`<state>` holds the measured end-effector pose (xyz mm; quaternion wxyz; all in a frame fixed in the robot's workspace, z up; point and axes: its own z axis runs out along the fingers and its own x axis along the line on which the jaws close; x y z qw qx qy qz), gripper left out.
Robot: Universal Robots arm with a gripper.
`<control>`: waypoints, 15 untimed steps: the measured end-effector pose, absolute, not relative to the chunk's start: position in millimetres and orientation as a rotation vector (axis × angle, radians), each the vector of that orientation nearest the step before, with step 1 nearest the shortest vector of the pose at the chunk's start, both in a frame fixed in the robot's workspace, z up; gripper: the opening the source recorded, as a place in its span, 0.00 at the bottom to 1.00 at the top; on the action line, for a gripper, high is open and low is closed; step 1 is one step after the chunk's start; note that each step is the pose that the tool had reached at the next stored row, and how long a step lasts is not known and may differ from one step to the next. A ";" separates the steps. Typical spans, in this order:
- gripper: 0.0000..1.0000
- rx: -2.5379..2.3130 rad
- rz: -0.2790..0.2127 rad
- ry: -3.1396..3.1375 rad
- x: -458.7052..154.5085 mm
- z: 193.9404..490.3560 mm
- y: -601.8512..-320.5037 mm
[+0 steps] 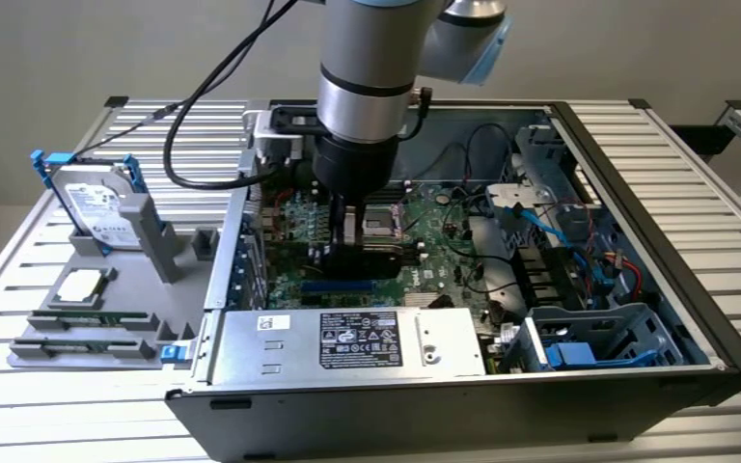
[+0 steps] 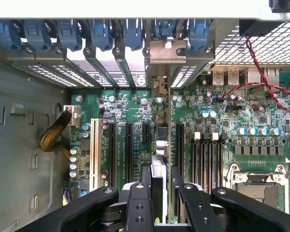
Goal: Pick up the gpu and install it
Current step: 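Insert the gpu into the slot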
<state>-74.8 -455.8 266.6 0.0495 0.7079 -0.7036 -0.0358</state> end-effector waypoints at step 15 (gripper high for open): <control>0.27 2.164 -0.101 -2.131 -77.4 265.2 -453.9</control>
